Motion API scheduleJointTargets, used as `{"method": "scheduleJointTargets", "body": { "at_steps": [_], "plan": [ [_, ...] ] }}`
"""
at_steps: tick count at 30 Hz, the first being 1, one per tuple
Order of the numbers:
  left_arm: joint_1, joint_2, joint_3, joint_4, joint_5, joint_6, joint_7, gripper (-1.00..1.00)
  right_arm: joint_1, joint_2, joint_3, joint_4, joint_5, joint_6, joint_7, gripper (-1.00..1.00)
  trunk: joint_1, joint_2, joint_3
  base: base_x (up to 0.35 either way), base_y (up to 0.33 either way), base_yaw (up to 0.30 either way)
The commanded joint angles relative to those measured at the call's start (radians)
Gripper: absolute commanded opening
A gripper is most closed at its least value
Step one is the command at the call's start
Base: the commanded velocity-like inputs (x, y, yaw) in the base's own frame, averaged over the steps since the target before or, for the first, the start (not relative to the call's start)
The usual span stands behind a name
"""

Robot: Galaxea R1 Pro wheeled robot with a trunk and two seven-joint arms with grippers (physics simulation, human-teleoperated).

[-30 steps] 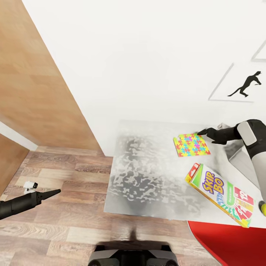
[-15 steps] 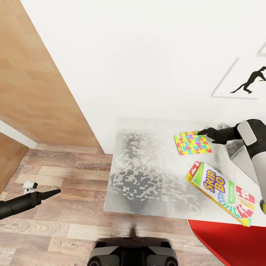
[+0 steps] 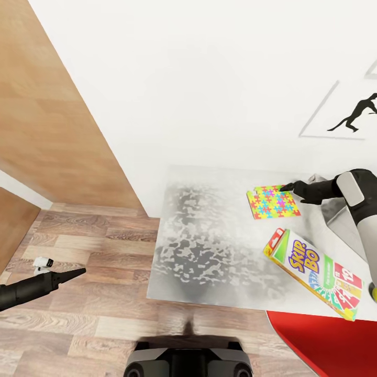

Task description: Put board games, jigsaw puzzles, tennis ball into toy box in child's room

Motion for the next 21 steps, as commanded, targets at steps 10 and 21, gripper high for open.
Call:
{"method": "scheduleJointTargets", "body": {
  "at_steps": [10, 21],
  "plan": [
    [0.0, 0.0, 0.0, 0.0, -0.001, 0.011, -0.004, 1.0, -0.001, -0.001, 0.002, 0.0, 0.01, 0.003, 0.01, 1.0, 0.001, -0.002, -0.001, 0.0, 0.0, 0.0],
    [0.0, 0.0, 0.0, 0.0, -0.001, 0.011, -0.004, 1.0, -0.001, -0.001, 0.002, 0.0, 0.01, 0.003, 0.01, 1.0, 0.001, -0.002, -0.001, 0.0, 0.0, 0.0]
  ]
}}
